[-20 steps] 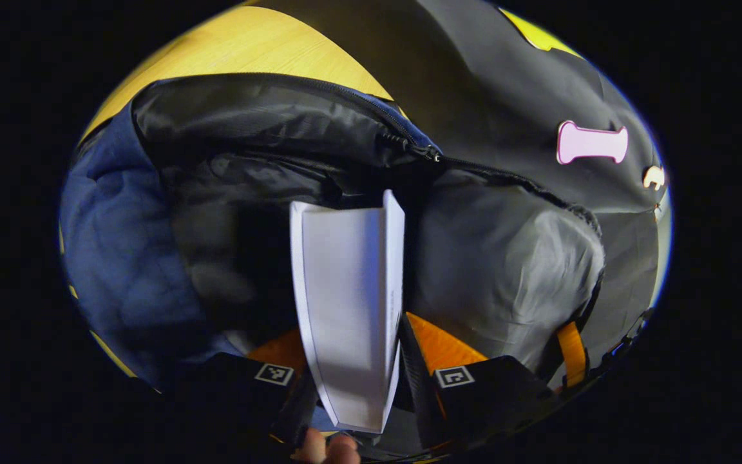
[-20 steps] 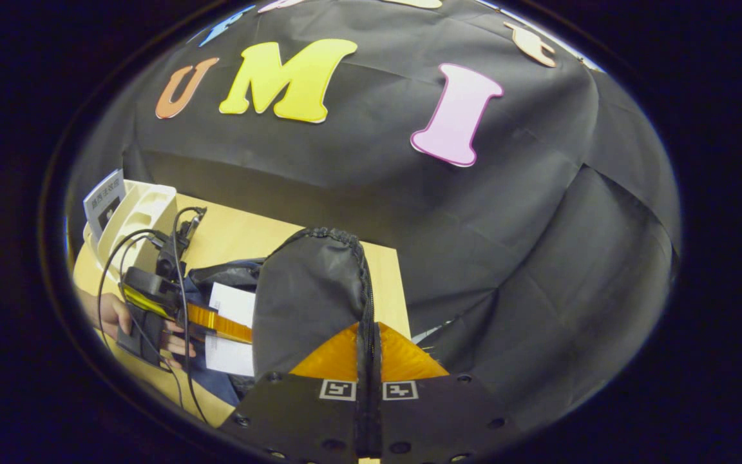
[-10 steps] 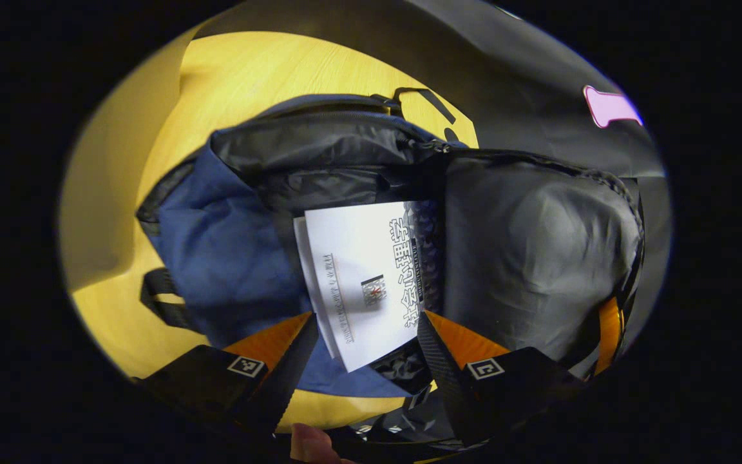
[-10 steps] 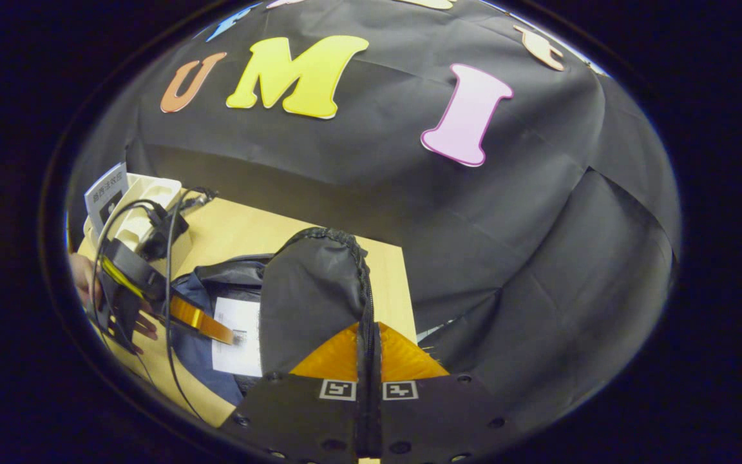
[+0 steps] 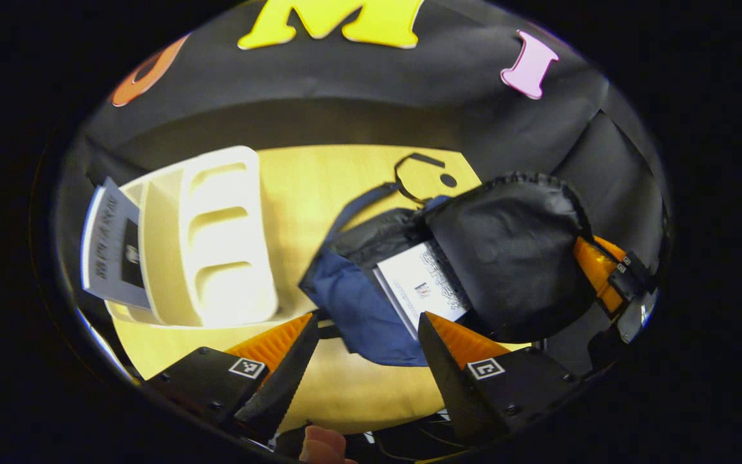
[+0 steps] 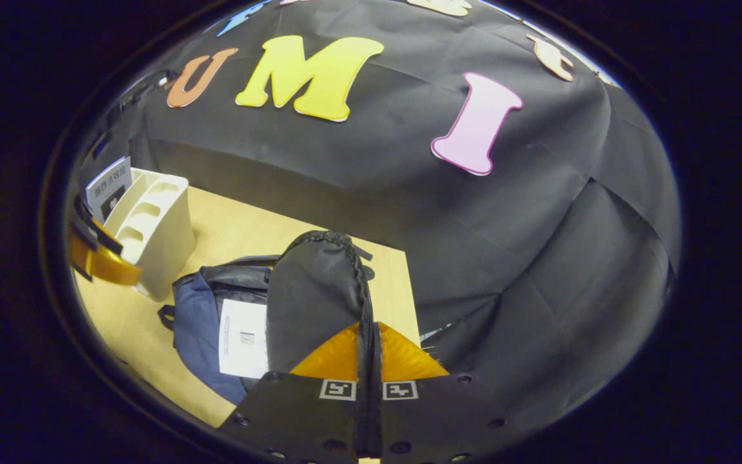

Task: Open the schoolbag, grab two books from the bookshelf and put them into the schoolbag.

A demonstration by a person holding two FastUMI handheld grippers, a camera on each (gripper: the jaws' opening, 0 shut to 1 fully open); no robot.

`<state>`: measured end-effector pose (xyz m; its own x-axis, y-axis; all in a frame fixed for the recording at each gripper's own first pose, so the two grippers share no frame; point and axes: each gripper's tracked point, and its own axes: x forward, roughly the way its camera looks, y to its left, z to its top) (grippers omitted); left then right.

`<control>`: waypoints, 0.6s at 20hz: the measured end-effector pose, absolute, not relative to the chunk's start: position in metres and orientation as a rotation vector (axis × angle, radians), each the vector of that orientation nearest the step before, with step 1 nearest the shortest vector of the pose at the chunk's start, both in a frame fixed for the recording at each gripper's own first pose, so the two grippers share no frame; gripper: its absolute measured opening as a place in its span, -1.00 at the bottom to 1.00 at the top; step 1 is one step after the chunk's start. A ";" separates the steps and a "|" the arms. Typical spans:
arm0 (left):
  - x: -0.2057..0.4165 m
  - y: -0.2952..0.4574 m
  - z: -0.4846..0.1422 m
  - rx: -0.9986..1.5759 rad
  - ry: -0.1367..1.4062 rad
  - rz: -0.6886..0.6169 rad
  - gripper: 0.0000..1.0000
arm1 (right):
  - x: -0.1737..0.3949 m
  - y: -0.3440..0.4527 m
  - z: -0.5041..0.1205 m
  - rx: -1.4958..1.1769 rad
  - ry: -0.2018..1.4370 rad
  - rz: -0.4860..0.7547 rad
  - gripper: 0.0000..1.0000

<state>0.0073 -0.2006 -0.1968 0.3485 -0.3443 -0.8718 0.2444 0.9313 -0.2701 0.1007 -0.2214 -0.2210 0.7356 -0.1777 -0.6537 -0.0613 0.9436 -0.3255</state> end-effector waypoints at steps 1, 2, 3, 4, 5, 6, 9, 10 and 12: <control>0.009 -0.182 -0.186 -0.097 1.126 -0.353 1.00 | 0.100 -0.218 -0.221 -0.348 0.745 -0.064 -0.99; 0.014 -0.160 -0.177 -0.086 1.101 -0.328 0.95 | 0.099 -0.215 -0.221 -0.357 0.744 -0.063 -0.94; 0.019 -0.138 -0.168 -0.079 1.074 -0.295 0.95 | 0.098 -0.213 -0.222 -0.363 0.747 -0.061 -0.94; 0.024 -0.116 -0.159 -0.075 1.045 -0.265 0.95 | 0.098 -0.209 -0.224 -0.366 0.749 -0.059 -0.99; 0.030 -0.092 -0.153 -0.064 1.031 -0.227 0.94 | 0.098 -0.208 -0.225 -0.375 0.749 -0.058 -0.94; 0.031 -0.068 -0.151 -0.058 1.035 -0.191 0.94 | 0.098 -0.206 -0.224 -0.382 0.744 -0.057 -0.99; 0.034 -0.010 -0.134 -0.090 1.061 -0.114 0.96 | 0.098 -0.204 -0.225 -0.385 0.745 -0.064 -0.94; 0.037 0.007 -0.126 -0.082 1.059 -0.098 0.96 | 0.097 -0.204 -0.225 -0.379 0.745 -0.068 -0.99; 0.047 0.042 -0.118 -0.038 1.065 -0.064 0.96 | 0.095 -0.206 -0.226 -0.366 0.748 -0.079 -0.99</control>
<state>0.0470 0.0422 -0.1178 0.4827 -0.0707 -0.8729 0.0335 0.9975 -0.0623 0.0953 -0.2060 -0.2256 0.7334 -0.1990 -0.6500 -0.0590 0.9340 -0.3524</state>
